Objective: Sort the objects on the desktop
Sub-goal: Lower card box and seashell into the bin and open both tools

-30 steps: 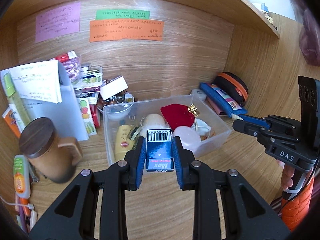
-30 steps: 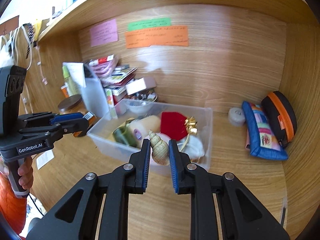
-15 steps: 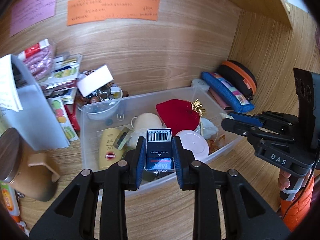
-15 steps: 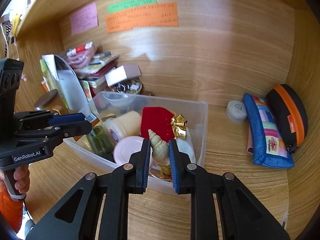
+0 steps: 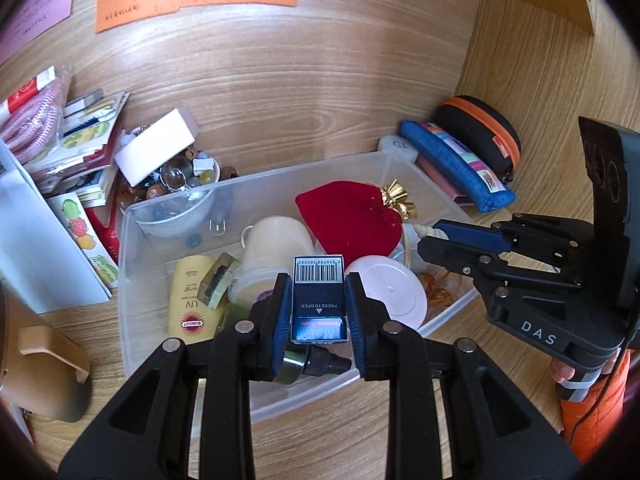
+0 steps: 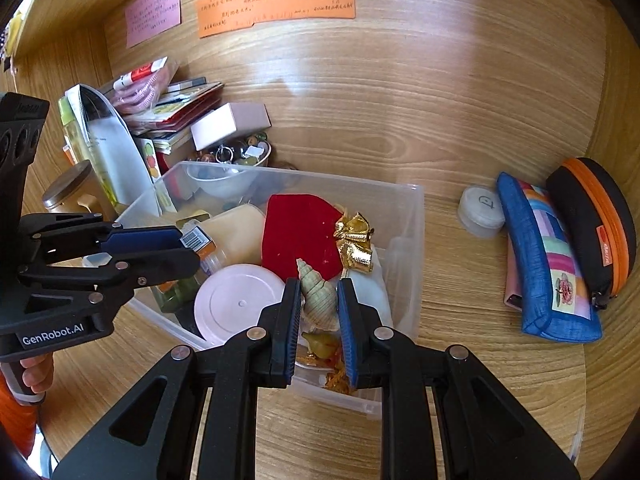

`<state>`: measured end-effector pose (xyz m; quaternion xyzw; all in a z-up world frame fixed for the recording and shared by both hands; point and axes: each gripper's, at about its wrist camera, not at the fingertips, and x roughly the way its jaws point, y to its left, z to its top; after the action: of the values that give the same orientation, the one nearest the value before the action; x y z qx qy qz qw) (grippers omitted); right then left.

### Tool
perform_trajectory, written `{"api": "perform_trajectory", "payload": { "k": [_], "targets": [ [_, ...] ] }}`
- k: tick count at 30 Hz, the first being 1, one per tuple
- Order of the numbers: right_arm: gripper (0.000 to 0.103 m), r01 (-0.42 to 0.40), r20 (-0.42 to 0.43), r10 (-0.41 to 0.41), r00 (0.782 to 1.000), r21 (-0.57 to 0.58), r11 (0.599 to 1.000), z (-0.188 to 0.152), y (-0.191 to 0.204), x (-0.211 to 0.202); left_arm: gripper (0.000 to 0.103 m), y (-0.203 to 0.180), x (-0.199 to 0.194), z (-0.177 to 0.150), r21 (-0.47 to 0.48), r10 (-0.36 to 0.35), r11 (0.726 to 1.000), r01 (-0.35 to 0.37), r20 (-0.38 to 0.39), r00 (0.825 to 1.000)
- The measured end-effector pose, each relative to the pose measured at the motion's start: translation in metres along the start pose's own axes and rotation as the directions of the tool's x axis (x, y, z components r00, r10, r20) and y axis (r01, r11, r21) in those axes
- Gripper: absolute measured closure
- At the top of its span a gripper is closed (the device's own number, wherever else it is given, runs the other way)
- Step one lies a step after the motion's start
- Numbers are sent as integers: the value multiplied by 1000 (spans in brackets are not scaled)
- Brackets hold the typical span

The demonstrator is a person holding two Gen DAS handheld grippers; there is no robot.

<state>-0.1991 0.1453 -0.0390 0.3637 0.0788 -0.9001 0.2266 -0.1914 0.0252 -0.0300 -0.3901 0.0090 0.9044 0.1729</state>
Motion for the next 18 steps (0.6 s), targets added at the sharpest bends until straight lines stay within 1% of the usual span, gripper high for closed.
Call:
{"api": "perform_trajectory", "payload": {
  "k": [7,12,14,16,18],
  "targets": [
    [86,-20,-10,20,1000,2,1000,0,-1,6,77,-1,7,-2,9,5,1000,-5,-18,1000],
    [86,-14,-12,14,1000,-6,1000,-1,2,7,77,0,8,-2,6,7,1000,-7,-19,1000],
    [86,-14,-16,14,1000,-10,1000,-2,3,8,74,1,8,-2,-3,7,1000,-7,-21,1000],
    [86,-13,-22,12,1000,-11,1000,-2,4,9,68,2,8,-2,-13,7,1000,-8,-24,1000],
    [82,-17,-29,17,999,-7,1000,-2,4,10,66,5,8,-2,-26,2,1000,-3,-29,1000]
  ]
}}
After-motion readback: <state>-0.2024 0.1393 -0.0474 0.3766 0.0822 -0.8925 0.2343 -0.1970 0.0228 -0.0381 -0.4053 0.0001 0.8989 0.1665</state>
